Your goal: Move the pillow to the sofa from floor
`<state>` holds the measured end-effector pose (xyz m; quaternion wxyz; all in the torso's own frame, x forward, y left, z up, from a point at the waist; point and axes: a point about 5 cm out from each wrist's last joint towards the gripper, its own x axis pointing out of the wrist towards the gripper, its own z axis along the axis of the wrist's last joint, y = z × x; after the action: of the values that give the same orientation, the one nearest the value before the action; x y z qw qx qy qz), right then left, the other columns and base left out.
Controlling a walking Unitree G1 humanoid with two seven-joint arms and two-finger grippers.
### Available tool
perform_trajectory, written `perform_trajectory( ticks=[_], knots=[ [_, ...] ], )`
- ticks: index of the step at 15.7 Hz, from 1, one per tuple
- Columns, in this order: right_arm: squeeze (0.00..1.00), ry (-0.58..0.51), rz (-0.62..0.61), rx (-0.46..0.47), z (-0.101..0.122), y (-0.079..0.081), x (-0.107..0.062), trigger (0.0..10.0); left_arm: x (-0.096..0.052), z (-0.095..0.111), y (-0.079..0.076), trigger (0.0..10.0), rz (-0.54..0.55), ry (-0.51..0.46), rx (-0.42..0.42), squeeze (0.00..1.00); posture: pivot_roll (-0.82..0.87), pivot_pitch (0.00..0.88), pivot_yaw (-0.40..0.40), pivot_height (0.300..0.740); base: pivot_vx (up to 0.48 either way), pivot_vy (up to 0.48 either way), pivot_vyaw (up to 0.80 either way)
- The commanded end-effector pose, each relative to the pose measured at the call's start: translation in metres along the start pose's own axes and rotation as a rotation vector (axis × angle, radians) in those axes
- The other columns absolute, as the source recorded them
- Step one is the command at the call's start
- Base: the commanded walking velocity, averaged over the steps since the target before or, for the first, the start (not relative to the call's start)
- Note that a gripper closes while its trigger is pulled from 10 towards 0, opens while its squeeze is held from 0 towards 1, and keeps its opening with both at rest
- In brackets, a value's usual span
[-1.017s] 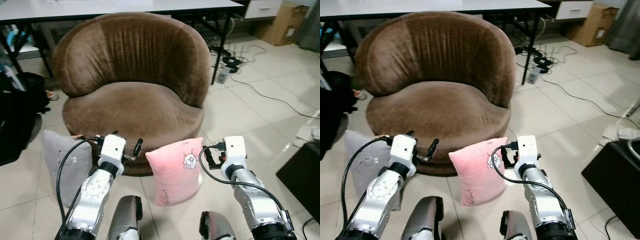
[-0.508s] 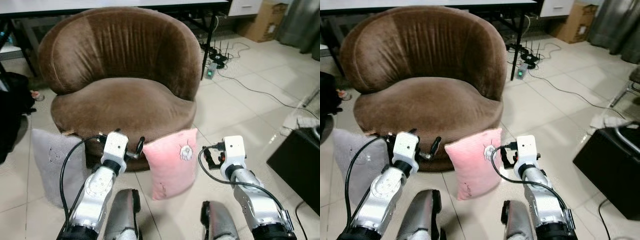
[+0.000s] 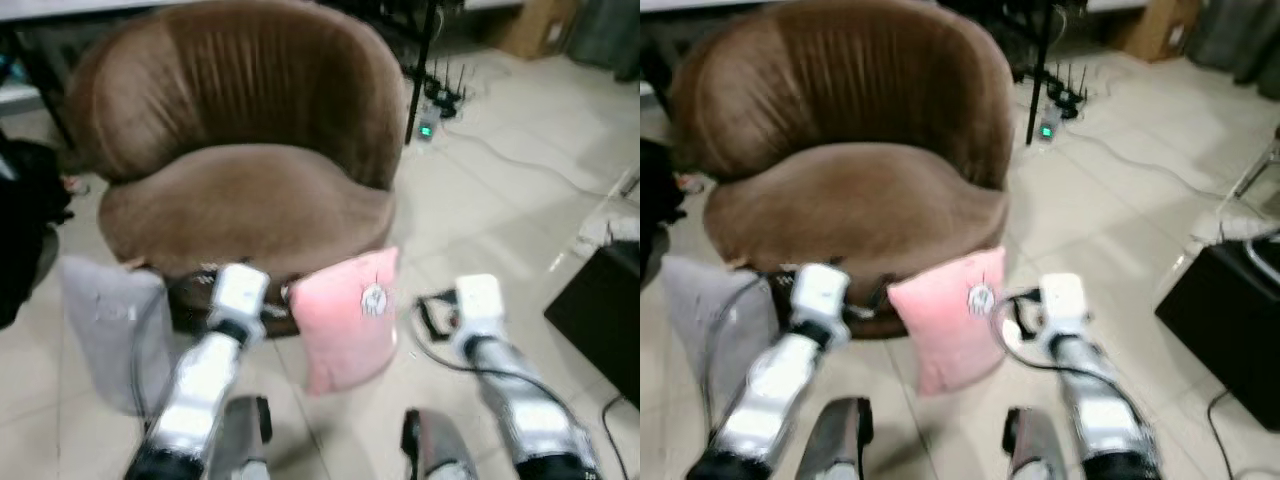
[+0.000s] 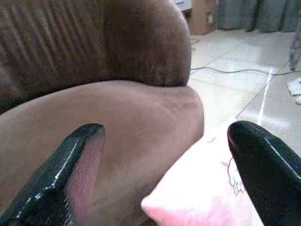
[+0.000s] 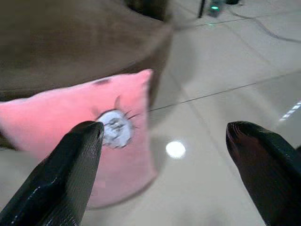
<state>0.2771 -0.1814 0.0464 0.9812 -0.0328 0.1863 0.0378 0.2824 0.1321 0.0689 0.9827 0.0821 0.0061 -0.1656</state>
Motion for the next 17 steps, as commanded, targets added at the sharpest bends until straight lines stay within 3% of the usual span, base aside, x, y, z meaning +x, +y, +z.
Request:
perform_trajectory(
  ticks=[1, 9, 11, 13, 14, 15, 17],
  knots=[
    [0.0, -0.02, 0.025, 0.005, 0.007, 0.009, 0.003, 10.0, -0.004, -0.003, 0.011, 10.0, 0.028, 0.013, 0.015, 0.0, 0.0, 0.0, 0.011, 0.558, 0.435, 0.0, 0.0],
    [0.0, -0.014, 0.018, 0.004, 0.006, 0.008, 0.001, 10.0, -0.006, -0.005, 0.01, 10.0, 0.018, 0.018, 0.02, 0.0, -0.01, 0.003, 0.011, 0.558, 0.452, 0.0, 0.0],
    [0.0, -0.013, 0.019, 0.003, 0.005, 0.008, 0.001, 10.0, -0.006, -0.007, 0.007, 10.0, 0.007, 0.03, 0.001, 0.0, -0.01, 0.003, 0.011, 0.558, 0.0, 0.0, 0.0],
    [0.0, -0.011, 0.02, 0.003, 0.005, 0.008, 0.001, 10.0, -0.008, -0.016, 0.006, 10.0, -0.016, 0.079, 0.047, 0.0, -0.01, 0.002, 0.015, 0.558, 0.0, 0.0, 0.0],
    [0.0, -0.007, 0.023, 0.0, 0.005, 0.009, 0.001, 10.0, -0.012, -0.03, 0.004, 10.0, -0.091, 0.17, 0.083, 0.23, -0.01, 0.002, 0.015, 0.558, 0.0, 0.0, 0.0],
    [0.0, -0.004, 0.026, -0.002, 0.005, 0.008, 0.001, 10.0, -0.015, -0.035, 0.003, 10.0, -0.145, 0.206, 0.068, 1.0, -0.01, 0.006, 0.015, 0.558, 0.0, 0.0, 0.0],
    [0.0, 0.013, 0.061, -0.042, 0.004, 0.008, 0.0, 10.0, -0.018, -0.045, 0.003, 10.0, -0.217, 0.27, 0.057, 1.0, -0.01, 0.012, 0.005, 0.558, 0.0, 0.0, 0.0]
  ],
)
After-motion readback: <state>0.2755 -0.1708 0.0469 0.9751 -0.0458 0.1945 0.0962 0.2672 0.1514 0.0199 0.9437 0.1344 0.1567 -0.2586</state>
